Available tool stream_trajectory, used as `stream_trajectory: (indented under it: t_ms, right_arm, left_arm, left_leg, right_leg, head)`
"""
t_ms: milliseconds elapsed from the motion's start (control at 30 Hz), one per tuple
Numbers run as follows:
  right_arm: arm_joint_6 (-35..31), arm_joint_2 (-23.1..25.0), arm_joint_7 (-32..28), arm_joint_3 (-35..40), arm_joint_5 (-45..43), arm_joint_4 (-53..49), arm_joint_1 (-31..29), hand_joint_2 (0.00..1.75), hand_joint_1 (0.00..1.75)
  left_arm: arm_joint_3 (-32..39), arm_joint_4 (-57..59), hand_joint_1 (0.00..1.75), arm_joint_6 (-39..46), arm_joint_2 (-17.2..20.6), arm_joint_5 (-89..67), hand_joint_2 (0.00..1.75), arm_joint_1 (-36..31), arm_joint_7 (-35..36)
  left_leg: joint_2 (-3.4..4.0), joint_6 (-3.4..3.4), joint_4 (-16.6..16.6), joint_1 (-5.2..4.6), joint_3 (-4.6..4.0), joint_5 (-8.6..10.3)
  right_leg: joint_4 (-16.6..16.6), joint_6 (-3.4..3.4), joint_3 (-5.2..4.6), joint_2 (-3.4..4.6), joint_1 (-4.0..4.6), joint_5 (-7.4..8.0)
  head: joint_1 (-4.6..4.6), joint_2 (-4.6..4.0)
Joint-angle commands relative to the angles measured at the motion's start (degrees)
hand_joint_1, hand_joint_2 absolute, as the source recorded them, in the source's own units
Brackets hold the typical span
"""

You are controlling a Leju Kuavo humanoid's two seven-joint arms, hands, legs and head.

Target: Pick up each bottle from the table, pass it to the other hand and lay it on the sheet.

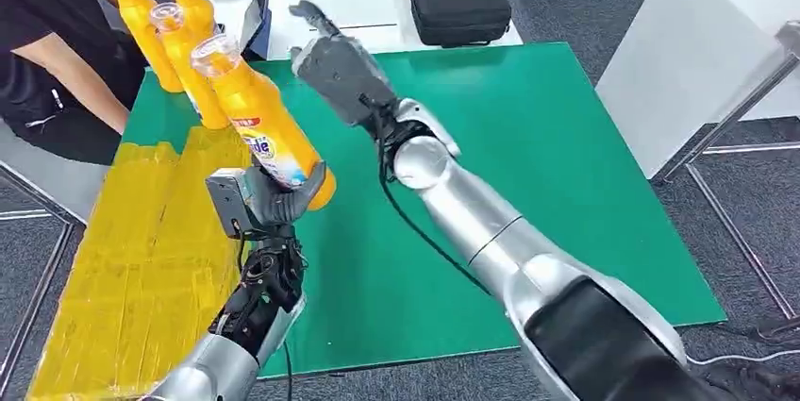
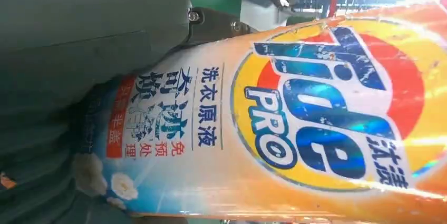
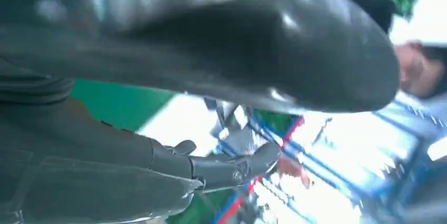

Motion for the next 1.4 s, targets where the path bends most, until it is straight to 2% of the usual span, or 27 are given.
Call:
stream_trajectory:
  t_ms: [33,233,367,467,533,667,733,767,833,900,1000,1167,1233,1267,1367,1400]
  right_arm:
    - [0.59,-2.46,0.7,-7.5,1.69,-5.47,0.08,0.0,0.0]
    - [0.59,-2.46,0.7,-7.5,1.69,-5.47,0.08,0.0,0.0]
    - [-0.19,-4.08,-0.58,-13.3,5.21,-9.45,1.61,0.0,0.0]
    - [0.88,-7.7,-0.58,-18.74,6.58,-16.37,4.54,0.0,0.0]
    - [2.89,-8.7,-0.59,-21.91,7.69,-19.99,6.88,0.0,0.0]
    - [4.53,-11.46,-0.75,-27.09,10.82,-29.43,13.82,0.0,0.0]
    - [5.39,-12.56,-0.39,-28.67,12.36,-32.79,16.18,0.0,0.0]
    - [5.59,-13.66,0.14,-29.67,13.95,-35.56,18.01,0.0,0.0]
    - [5.61,-16.25,0.53,-31.06,15.29,-38.3,20.67,0.0,0.0]
    - [6.04,-19.37,0.01,-32.07,14.42,-38.52,22.68,0.0,0.0]
    - [7.33,-23.49,-3.23,-33.97,11.07,-37.05,25.5,0.0,0.0]
    - [7.84,-25.68,-4.01,-34.11,11.08,-36.89,28.71,0.0,0.0]
    - [7.87,-26.23,-4.23,-33.99,11.22,-37.33,30.75,0.0,0.0]
    - [7.91,-26.22,-4.37,-33.97,11.21,-37.35,31.03,0.0,0.0]
    - [8.7,-26.19,-4.6,-33.14,11.14,-36.09,30.59,0.0,0.0]
    - [8.88,-26.15,-4.6,-32.89,10.97,-35.62,30.24,0.0,0.0]
  left_arm:
    - [2.54,2.96,1.75,-0.15,0.93,-0.47,1.75,-2.12,0.17]
    - [2.54,2.96,1.75,-0.15,0.93,-0.47,1.75,-2.12,0.17]
    - [3.5,3.71,1.75,0.55,1.55,-1.17,1.75,-2.49,0.17]
    - [4.55,4.62,1.75,0.44,3.05,-1.13,1.75,-2.88,0.17]
    - [5.46,3.95,1.75,1.12,3.68,-2.05,1.75,-2.48,0.17]
    - [6.61,1.26,1.75,5.62,6.9,-6.66,1.75,-1.06,0.17]
    - [3.33,0.87,1.75,14.46,9.51,-14.99,1.75,-1.21,0.17]
    - [0.35,4.97,1.75,21.78,12.27,-22.18,1.75,-3.33,0.17]
    - [11.88,7.42,1.75,22.56,13.54,-46.45,1.75,-5.03,1.46]
    - [15.25,6.52,1.75,22.56,16.1,-62.1,1.75,-5.31,6.63]
    - [19.48,5.91,1.75,22.56,20.83,-78.41,1.75,-4.5,9.93]
    - [23.28,1.3,1.75,22.56,22.85,-92.23,1.75,1.41,11.21]
    - [21.69,1.25,1.75,22.56,23.44,-94.6,1.75,2.78,13.19]
    - [20.8,1.27,1.75,22.56,23.75,-95.64,1.75,2.97,14.22]
    - [15.54,4.04,1.75,22.56,25.48,-97.59,1.75,3.43,18.36]
    - [14.78,4.79,1.75,22.56,25.67,-97.68,1.75,3.4,18.78]
  left_leg:
    - [0.15,-0.07,0.05,-0.03,0.34,-0.17]
    - [0.15,-0.05,0.01,0.0,0.17,-0.08]
    - [0.19,-0.07,0.04,0.01,0.25,-0.13]
    - [0.06,-0.09,0.08,0.0,0.44,-0.21]
    - [-0.03,-0.05,0.02,0.03,0.24,-0.09]
    - [0.02,-0.06,-0.03,0.03,0.35,-0.13]
    - [-0.01,-0.08,-0.02,0.02,0.33,-0.14]
    - [-0.04,-0.1,-0.02,0.01,0.46,-0.19]
    - [-0.09,-0.11,0.0,0.03,0.34,-0.14]
    - [-0.03,-0.11,0.02,0.06,0.38,-0.16]
    - [0.03,-0.08,-0.01,0.09,0.36,-0.13]
    - [0.44,-0.09,-0.01,0.01,0.46,-0.26]
    - [0.36,-0.09,-0.06,0.01,0.28,-0.16]
    - [0.37,-0.12,-0.06,0.0,0.45,-0.25]
    - [0.16,-0.11,-0.02,0.02,0.27,-0.17]
    - [0.18,-0.13,0.03,0.01,0.44,-0.28]
  right_leg:
    - [0.02,0.01,0.38,-0.06,0.02,-0.18]
    - [-0.02,-0.01,0.19,-0.04,0.03,-0.08]
    - [0.0,0.0,0.28,-0.06,0.04,-0.13]
    - [0.02,0.01,0.55,-0.28,0.06,-0.28]
    - [-0.05,0.01,0.34,-0.24,0.07,-0.14]
    - [-0.12,0.01,0.46,-0.17,0.06,-0.14]
    - [-0.09,-0.01,0.46,-0.2,0.06,-0.17]
    - [-0.08,-0.02,0.61,-0.29,0.07,-0.25]
    - [-0.05,-0.03,0.48,-0.3,0.08,-0.21]
    - [-0.05,-0.03,0.5,-0.25,0.11,-0.21]
    - [-0.12,-0.02,0.46,-0.15,0.12,-0.13]
    - [-0.08,-0.01,0.45,0.17,0.05,-0.17]
    - [-0.1,-0.02,0.25,0.18,0.05,-0.08]
    - [-0.1,-0.03,0.42,0.12,0.05,-0.18]
    - [-0.06,-0.03,0.26,0.01,0.05,-0.17]
    - [-0.03,-0.02,0.46,-0.03,0.05,-0.28]
  head:
    - [-0.04,0.0]
    - [-0.02,0.0]
    - [-0.02,0.0]
    - [-0.07,0.0]
    - [-0.07,0.0]
    - [-0.02,0.0]
    - [-0.04,0.0]
    - [-0.02,0.0]
    - [-0.02,0.0]
    - [-0.04,0.0]
    - [-0.04,0.0]
    - [-0.02,0.0]
    - [-0.04,0.0]
    - [-0.04,0.0]
    - [-0.02,0.0]
    - [-0.04,0.0]
